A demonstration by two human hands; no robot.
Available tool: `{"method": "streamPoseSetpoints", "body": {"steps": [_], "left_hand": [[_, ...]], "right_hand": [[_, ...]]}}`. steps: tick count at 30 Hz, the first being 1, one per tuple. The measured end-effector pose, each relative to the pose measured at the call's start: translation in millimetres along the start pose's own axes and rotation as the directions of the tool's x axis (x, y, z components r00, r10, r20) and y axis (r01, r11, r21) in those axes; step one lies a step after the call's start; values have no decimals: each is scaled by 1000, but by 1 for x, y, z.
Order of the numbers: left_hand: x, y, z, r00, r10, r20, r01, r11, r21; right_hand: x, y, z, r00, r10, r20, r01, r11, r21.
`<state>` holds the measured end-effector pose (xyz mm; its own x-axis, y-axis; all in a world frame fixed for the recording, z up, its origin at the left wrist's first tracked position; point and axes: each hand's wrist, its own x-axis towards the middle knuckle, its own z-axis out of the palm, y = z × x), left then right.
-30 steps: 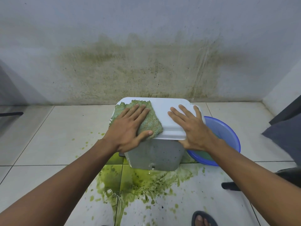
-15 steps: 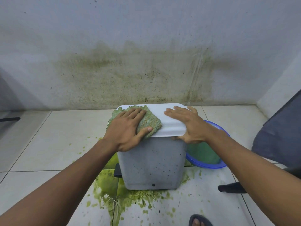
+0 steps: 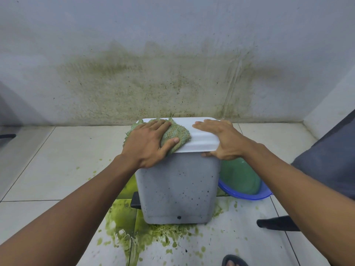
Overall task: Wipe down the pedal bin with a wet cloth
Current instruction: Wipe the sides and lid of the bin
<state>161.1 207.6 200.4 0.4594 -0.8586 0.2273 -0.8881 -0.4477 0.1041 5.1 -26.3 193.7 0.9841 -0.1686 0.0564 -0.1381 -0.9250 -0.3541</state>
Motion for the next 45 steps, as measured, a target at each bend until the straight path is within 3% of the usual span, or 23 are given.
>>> {"method": "streamPoseSetpoints", "body": {"steps": [16, 24, 27, 31, 35, 38, 43, 45], "left_hand": [[39, -10, 10, 996, -88, 15, 88, 996, 19], [47, -16, 20, 995, -82, -48, 83, 996, 25], [47, -17, 30, 990, -85, -110, 88, 996, 26], [35, -12, 48, 951, -58, -303, 77, 996, 51], [13, -4, 72, 910, -50, -411, 67, 997, 26], [-12, -2, 102, 925, 19, -379, 12, 997, 80], [-50, 2, 144, 968, 45, -246, -15, 993, 121], [-61, 9, 153, 966, 44, -255, -22, 996, 91]], "right_hand": [[39, 11, -13, 996, 73, 47, -75, 996, 38], [48, 13, -15, 995, 86, 46, -88, 995, 41], [53, 16, -12, 995, 97, 39, -98, 995, 25], [51, 21, -5, 988, 154, 29, -155, 986, 59], [55, 22, 9, 968, 202, -147, -180, 973, 146], [64, 20, 17, 930, 260, -260, -212, 957, 198], [76, 25, 17, 931, 279, -235, -227, 947, 228], [80, 27, 18, 929, 284, -236, -227, 944, 239]]}}
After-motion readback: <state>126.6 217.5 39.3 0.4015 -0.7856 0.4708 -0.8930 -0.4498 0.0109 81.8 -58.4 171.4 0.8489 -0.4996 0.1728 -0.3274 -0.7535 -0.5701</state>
